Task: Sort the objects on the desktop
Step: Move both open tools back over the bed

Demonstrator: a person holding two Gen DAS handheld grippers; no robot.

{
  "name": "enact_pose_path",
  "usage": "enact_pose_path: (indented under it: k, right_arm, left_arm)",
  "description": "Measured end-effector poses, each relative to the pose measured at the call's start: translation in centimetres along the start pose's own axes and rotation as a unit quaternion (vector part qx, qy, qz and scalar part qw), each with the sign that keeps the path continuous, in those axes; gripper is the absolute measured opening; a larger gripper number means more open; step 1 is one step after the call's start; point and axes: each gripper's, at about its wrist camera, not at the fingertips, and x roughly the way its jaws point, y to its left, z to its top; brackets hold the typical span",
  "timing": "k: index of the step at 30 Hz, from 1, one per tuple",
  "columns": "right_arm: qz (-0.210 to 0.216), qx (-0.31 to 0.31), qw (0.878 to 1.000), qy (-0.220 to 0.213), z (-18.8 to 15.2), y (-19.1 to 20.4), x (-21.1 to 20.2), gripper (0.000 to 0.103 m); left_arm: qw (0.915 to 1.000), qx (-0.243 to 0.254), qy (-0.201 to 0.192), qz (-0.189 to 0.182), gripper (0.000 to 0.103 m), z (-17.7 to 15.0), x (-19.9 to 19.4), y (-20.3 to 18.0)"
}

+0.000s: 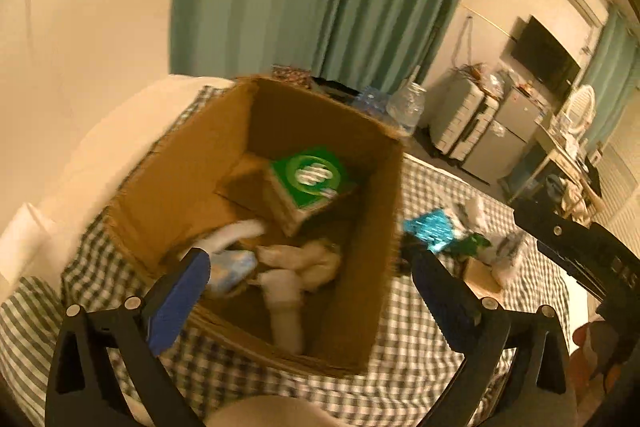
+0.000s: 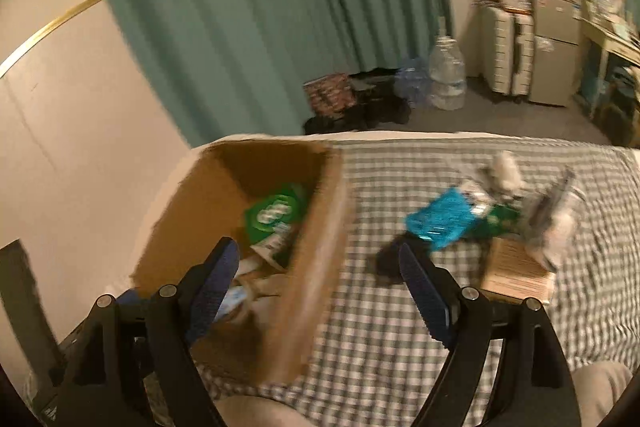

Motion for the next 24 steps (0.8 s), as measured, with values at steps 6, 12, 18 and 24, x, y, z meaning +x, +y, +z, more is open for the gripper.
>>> enact_pose_path:
  k: [6,12,18,24]
  right_arm:
    - [-0.058,0.068,0.996,-0.021,-0.8,-8.7,-2.7,0.084]
    - [-0.122,0.093,0.988,-0.020,-2.4,-15.6,-2.7,0.084]
    - [-0.135,0.098,0.986,0.001,-3.6,-19.1,-0.2,0.084]
    - [-0.133,0.079,0.988,0.016,-2.4,-20.3,3.7,0.084]
  left_arm:
    - [0.9987,0.044,0.008,-0.022,0.103,-2.9,1.0,-7.1]
    - [0.9951,0.084,0.037,-0.037,0.103,-6.1,4.2,-13.7]
    - [0.9889,0.126,0.071,-0.035,0.103,-8.2,8.9,-18.0]
    - [0.9840,0.136,0.109,-0.036,0.103,-9.7,14.0,-19.6]
